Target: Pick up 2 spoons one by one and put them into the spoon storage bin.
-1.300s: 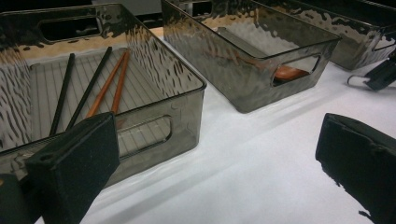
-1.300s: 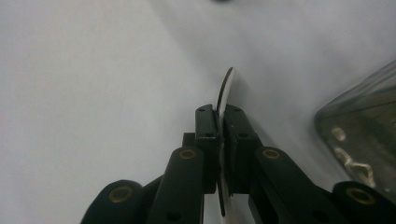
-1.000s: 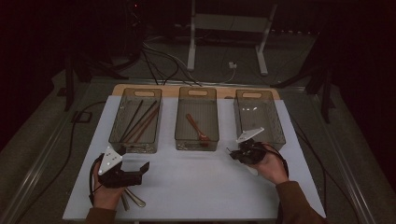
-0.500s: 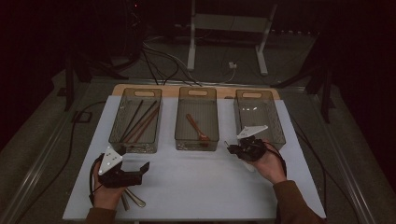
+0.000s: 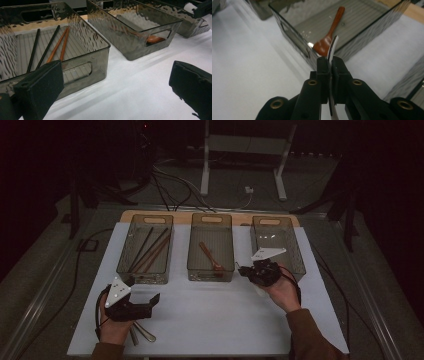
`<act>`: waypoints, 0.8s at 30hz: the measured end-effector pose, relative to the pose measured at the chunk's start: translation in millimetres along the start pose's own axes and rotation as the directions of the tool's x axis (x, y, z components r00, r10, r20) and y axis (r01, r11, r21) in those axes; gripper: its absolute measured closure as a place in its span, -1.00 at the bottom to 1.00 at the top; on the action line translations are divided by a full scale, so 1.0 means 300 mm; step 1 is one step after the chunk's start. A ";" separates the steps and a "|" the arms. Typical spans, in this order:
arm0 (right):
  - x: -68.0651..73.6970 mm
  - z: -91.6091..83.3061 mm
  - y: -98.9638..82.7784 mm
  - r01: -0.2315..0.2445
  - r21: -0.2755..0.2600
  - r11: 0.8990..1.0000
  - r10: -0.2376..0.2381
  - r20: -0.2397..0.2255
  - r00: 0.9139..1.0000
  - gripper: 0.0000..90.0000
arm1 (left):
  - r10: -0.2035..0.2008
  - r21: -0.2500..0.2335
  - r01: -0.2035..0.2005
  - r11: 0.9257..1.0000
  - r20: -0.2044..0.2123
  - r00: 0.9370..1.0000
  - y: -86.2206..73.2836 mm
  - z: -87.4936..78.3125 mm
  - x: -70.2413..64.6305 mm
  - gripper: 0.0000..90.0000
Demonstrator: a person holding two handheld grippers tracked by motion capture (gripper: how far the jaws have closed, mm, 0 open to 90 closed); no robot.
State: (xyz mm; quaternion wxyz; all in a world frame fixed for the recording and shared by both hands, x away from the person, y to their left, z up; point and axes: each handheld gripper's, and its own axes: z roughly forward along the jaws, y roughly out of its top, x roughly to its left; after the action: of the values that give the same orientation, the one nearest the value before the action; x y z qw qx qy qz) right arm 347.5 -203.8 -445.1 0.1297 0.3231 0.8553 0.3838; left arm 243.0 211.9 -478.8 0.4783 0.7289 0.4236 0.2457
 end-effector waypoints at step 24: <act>-0.010 0.013 0.137 -0.047 -0.105 0.993 0.051 0.039 0.998 0.92 | -0.005 -0.006 0.005 1.000 -0.007 1.000 0.000 -0.008 0.008 -0.98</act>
State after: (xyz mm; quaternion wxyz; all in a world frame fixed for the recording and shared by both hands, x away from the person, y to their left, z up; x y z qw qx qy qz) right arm 370.3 -183.1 -417.6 0.1548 0.3448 0.8230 0.4241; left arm 242.4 215.2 -477.9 0.4797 0.7256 0.4263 0.2486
